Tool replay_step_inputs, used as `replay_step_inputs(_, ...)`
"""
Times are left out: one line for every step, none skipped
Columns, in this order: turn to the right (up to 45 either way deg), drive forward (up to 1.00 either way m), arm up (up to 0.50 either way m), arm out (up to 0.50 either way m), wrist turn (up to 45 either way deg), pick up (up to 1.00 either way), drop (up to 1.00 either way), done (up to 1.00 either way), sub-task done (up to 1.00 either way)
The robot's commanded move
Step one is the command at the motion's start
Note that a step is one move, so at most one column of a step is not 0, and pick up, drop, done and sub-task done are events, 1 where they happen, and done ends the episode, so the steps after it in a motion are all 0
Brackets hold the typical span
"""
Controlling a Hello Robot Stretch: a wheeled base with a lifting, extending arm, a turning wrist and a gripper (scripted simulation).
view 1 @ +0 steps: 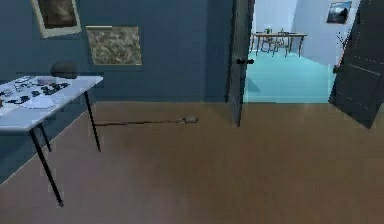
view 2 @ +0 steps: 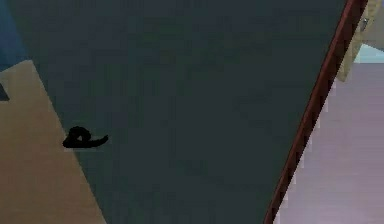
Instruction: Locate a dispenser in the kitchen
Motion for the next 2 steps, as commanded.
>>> replay_step_inputs(0.0,0.65,0.0,0.0,0.0,0.0,0.0,0.0,0.0)
replay_step_inputs(30.0,0.0,0.0,0.0,0.0,0.0,0.0,0.0,0.0)
